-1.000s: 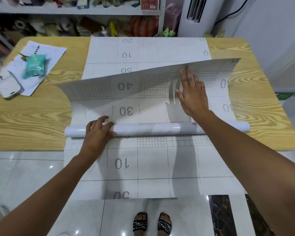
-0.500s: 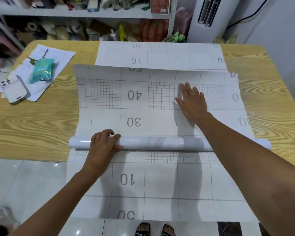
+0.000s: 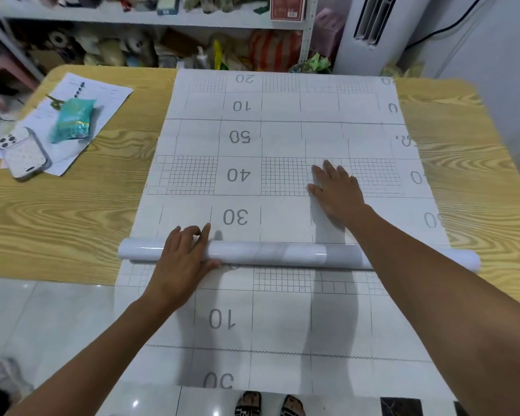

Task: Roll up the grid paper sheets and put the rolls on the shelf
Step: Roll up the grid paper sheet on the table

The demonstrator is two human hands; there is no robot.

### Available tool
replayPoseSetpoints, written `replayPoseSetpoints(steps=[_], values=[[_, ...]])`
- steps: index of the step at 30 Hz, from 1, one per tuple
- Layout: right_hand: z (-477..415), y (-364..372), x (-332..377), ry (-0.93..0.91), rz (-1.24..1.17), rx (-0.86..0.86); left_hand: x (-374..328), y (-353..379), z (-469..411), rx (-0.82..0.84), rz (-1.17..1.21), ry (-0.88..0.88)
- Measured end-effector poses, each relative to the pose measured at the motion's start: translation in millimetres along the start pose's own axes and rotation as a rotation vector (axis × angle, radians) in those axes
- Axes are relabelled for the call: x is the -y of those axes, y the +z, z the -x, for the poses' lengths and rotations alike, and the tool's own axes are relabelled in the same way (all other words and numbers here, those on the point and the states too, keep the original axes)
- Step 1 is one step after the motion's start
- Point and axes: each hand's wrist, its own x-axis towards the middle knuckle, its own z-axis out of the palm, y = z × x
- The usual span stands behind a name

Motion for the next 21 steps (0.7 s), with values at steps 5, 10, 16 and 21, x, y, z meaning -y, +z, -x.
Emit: replayPoseSetpoints(steps=[5, 10, 16, 21], values=[[9.2, -4.8, -6.1, -0.039, -0.095, -0.024, 0.0, -1.2, -10.3, 0.005, 0.128, -0.086], [31.7, -10.8, -9.6, -0.040, -0.226, -0.068, -7.0, -5.5, -20.1, -0.021, 0.120, -0.156], [44.6, -12.5, -12.5, -0.032, -0.251, -0.050, -3.6, -4.0, -23.4, -0.037, 0.060, -0.186], [45.9, -14.1, -11.6, -0.020, -0.227, -0.004, -1.1, -2.2, -22.3, 0.033, -0.012, -0.107]])
